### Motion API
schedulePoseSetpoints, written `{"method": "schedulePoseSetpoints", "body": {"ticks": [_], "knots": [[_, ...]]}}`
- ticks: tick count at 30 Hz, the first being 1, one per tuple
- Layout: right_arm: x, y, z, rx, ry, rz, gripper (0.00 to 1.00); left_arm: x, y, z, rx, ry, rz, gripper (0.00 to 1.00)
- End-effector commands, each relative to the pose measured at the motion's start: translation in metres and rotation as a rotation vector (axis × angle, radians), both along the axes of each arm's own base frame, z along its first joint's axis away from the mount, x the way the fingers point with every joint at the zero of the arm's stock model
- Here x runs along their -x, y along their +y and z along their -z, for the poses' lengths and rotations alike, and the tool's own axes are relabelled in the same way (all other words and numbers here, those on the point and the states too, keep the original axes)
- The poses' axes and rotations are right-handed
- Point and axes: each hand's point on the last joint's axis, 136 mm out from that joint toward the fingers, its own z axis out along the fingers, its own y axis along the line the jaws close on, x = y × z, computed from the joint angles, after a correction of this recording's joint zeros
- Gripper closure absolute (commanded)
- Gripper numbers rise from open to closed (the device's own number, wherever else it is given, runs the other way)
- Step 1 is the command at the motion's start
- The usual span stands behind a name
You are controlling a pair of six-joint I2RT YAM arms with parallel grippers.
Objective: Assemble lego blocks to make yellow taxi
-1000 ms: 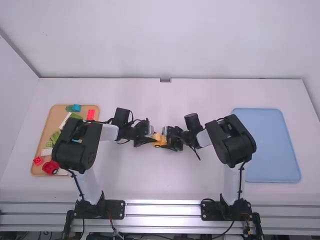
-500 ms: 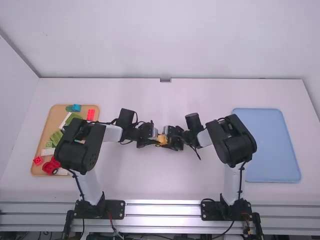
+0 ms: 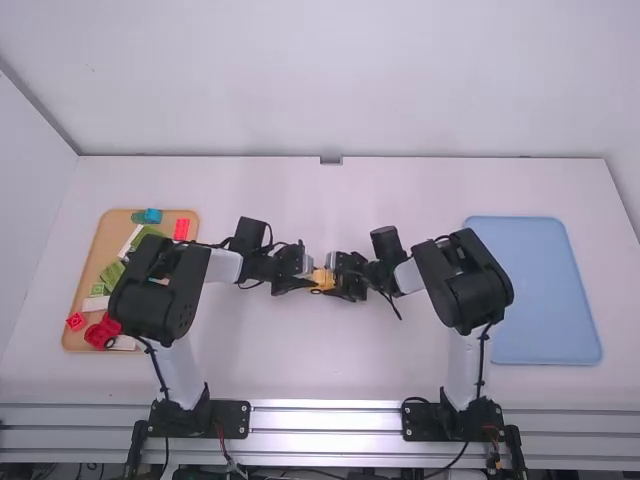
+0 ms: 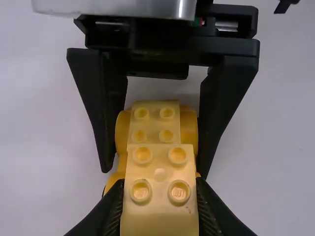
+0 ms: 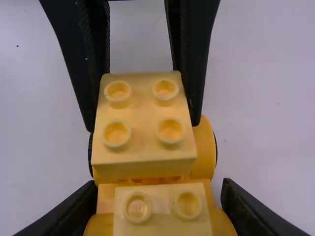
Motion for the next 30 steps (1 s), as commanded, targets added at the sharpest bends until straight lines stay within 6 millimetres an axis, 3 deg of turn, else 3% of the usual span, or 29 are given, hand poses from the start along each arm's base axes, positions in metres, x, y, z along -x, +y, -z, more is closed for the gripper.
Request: {"method": "schedulePoseSetpoints", "body": {"ticks": [1, 17, 30], "knots": [[0.0042, 0.0014, 0.0040, -0.004, 0.014, -0.016, 0.53, 0.0025, -0.0026, 0.0015, 0.015, 0.000, 0.021, 0.98], [0.0066, 0.0025, 0.0022, -0.015, 0.012, -0.032, 0.53, -0.0010, -0.0064, 0.0100, 0.031, 0.022, 0.006, 0.98], [0.0049, 0.0011, 0.0036, -0.007, 0.009, -0.024, 0.53, 0.0066, -0.0097, 0.0022, 0.047, 0.055, 0.027, 0.98]]}}
